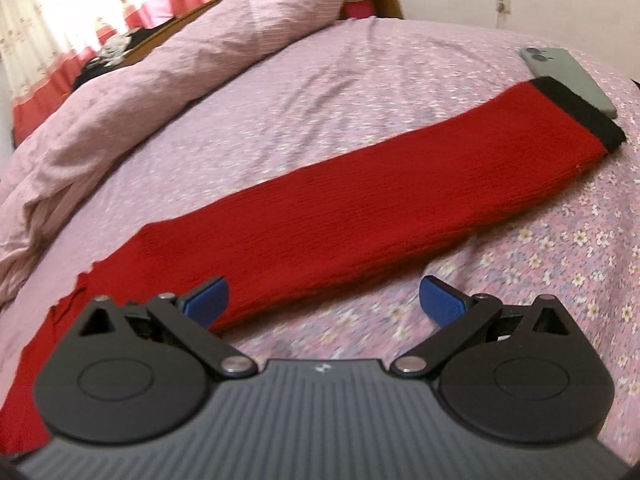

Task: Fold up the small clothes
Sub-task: 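Move the right gripper to a sleeve's black cuff and close on it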

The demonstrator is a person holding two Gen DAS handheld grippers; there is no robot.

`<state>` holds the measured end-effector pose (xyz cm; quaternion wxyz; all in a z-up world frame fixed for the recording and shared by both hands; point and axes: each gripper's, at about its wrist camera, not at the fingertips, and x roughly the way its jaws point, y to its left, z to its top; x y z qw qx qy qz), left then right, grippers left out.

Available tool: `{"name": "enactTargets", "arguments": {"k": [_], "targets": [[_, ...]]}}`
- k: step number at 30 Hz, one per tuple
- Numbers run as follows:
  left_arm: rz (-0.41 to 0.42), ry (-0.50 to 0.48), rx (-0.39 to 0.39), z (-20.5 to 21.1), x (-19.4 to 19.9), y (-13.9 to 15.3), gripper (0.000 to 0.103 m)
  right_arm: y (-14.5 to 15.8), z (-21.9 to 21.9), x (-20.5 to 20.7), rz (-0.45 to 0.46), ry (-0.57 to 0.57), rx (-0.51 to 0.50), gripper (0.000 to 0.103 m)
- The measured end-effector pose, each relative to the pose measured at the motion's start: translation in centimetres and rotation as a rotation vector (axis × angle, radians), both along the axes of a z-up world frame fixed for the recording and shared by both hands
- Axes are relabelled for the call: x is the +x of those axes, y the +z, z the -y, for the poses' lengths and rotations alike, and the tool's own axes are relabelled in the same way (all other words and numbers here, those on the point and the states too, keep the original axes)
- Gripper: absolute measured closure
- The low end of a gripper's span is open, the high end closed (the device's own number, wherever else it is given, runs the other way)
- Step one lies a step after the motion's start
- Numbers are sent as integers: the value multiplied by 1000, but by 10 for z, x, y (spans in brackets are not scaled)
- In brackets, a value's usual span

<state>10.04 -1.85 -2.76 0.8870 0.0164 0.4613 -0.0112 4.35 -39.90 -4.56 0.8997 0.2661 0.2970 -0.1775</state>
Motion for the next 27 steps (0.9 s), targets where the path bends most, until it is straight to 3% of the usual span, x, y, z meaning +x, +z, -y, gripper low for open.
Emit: {"name": "enactTargets", "arguments": {"k": [14,18,27], "targets": [[-34,35,5,-2,15,-19,0,-19,32,20,9,-119,-67,0],[-30,27,17,1,15,-20,0,-22,37,25,25,-121,-102,0],[-26,25,17,1,16,-22,0,-23,49,22,78,-95,-60,0]]}}
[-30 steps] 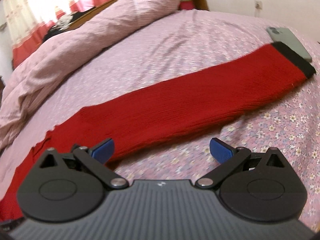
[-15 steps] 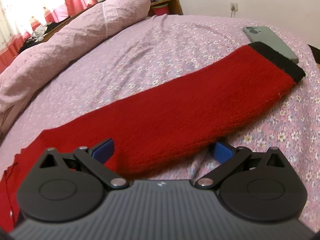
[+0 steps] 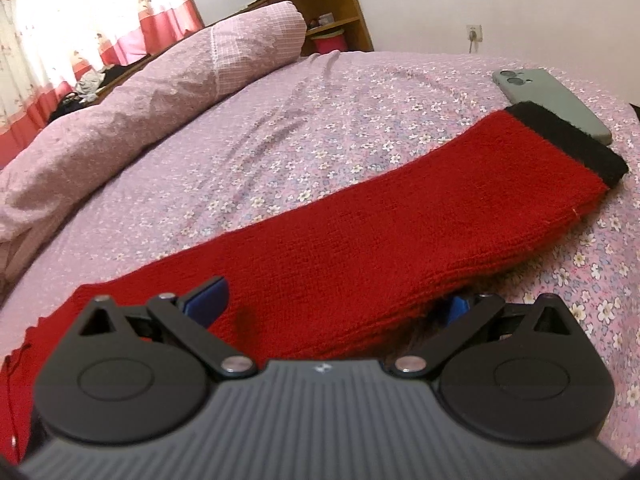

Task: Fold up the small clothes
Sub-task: 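Move the right gripper to a sleeve's black cuff and close on it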

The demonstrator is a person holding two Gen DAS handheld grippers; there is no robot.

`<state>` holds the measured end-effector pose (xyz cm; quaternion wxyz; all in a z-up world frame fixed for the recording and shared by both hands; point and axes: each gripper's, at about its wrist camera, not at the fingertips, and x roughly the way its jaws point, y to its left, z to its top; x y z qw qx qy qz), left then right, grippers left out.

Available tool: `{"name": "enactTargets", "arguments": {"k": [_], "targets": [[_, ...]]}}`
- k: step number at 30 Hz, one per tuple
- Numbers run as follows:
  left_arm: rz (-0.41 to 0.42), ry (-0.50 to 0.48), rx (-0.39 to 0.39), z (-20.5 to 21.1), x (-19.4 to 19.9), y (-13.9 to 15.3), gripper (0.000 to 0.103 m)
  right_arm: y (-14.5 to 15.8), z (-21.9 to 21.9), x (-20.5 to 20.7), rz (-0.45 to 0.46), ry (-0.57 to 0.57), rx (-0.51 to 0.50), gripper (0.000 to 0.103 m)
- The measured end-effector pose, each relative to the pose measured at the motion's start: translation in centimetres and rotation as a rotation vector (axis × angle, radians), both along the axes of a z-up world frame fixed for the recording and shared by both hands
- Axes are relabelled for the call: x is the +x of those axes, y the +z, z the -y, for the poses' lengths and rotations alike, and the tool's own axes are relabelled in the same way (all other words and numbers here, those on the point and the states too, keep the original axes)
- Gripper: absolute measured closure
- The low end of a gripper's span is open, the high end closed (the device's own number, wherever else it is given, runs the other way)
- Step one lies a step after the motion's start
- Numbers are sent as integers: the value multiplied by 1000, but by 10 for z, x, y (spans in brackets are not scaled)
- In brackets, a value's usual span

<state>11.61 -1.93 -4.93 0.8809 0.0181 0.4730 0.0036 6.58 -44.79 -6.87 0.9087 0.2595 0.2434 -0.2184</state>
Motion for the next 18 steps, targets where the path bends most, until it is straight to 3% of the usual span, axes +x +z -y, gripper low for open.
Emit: {"name": "enactTargets", "arguments": {"k": [5,10,16,18], "targets": [[1,-4,-7,-1,0,-1,0,0,11,-9,57,-3,91,0],[1,-8,-9,-1,-1,-2,0,-1,25,-20,120,-54,214,9],[9,-13,-12,-1,-1,-2,0,0,29,-23,95,-77,191,35],[15,-16,-13,-1,-3,-2,0,0,33,-25,99,-94,203,48]]}}
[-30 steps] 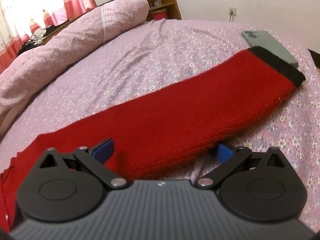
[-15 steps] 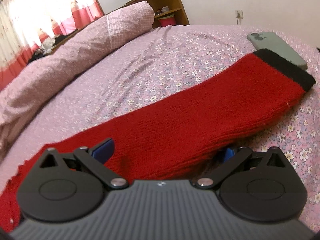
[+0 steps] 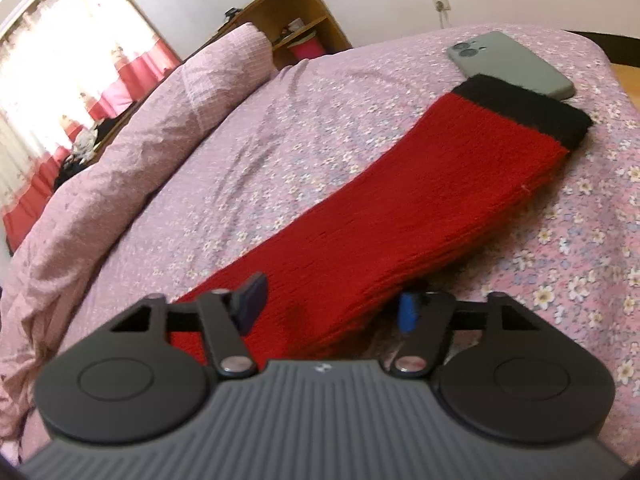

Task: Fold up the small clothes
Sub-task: 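Move the right gripper to a sleeve's black cuff and close on it, then lift the gripped sleeve with the right gripper and carry it across the cardigan body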

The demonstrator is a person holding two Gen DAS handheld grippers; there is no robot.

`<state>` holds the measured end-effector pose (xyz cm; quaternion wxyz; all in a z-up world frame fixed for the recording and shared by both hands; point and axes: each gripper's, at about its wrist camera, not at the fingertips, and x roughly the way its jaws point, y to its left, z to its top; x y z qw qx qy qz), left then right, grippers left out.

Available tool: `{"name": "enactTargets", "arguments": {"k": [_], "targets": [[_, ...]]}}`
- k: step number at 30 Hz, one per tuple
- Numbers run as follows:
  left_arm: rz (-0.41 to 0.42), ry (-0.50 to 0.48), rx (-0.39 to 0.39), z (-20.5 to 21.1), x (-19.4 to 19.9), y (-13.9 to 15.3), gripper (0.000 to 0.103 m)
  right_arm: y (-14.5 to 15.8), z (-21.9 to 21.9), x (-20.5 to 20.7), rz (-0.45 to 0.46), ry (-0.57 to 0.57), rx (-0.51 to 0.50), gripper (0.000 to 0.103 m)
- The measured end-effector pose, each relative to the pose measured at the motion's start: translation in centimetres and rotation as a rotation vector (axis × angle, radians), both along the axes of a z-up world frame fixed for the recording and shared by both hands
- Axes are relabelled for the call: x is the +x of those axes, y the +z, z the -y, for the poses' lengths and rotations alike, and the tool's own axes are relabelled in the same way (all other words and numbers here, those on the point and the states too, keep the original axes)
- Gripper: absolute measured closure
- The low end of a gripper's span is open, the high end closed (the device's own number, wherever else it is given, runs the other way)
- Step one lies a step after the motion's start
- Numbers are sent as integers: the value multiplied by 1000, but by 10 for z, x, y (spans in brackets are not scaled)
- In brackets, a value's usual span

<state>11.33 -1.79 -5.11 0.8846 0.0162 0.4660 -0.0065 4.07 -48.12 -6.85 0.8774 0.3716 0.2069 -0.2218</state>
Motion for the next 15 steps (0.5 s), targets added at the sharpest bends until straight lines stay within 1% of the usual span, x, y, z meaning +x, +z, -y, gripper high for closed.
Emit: {"name": "enactTargets", "arguments": {"k": [1,3,4,6,9,12,15], "targets": [[2,-1,-1,0,0,0,0,0,3,-1,1,-11,12,52],[4,-5,-3,-1,0,1,0,2,7,-3,3,-25,24,64],[4,-7,-3,-1,0,1,0,3,8,-4,4,-27,19,66],[0,-12,-3,-2,-1,2,0,9,7,-4,3,-18,-5,79],[-15,-16,-1,-2,0,6,0,22,2,-3,42,18,-50,85],[-24,-16,6,-3,-1,9,0,38,-9,-2,90,70,-103,87],[-13,-18,24,-5,-5,14,0,52,-23,2,133,126,-134,87]]}}
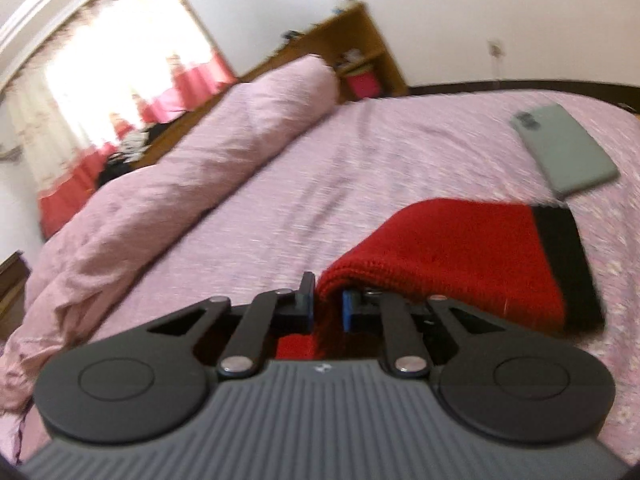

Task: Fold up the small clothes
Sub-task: 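Lift the gripped sleeve with the right gripper and carry it across the cardigan body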

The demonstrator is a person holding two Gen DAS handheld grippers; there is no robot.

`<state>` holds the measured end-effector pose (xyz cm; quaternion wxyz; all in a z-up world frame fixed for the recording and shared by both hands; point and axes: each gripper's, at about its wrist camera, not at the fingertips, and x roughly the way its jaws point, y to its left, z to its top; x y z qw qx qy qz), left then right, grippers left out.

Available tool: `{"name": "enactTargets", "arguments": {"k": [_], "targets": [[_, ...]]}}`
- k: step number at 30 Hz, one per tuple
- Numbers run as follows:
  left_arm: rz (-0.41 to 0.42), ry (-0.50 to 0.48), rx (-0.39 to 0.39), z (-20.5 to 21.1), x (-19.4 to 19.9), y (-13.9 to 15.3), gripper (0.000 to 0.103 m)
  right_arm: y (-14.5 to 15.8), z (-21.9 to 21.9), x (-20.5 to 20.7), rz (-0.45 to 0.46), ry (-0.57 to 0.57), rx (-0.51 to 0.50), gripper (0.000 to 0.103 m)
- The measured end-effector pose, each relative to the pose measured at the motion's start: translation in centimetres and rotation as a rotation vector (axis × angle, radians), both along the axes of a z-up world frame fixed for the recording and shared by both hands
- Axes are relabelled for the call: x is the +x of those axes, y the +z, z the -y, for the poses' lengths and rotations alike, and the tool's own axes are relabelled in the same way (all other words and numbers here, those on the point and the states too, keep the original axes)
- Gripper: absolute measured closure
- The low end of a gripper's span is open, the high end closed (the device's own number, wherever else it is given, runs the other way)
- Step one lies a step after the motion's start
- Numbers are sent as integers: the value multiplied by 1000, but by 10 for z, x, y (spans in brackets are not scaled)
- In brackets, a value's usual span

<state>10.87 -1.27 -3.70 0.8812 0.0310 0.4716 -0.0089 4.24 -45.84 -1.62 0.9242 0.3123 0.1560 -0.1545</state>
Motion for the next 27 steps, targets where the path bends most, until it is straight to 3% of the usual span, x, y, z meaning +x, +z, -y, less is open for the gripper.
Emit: {"name": "enactTargets", "arguments": {"k": [13,27], "targets": [[45,41,-6,-26,-11,19,0,50,-72,19,141,228,-3,88],[51,180,-55,-83,-18,17,0,78,-168,45,192,453,-33,88]]}}
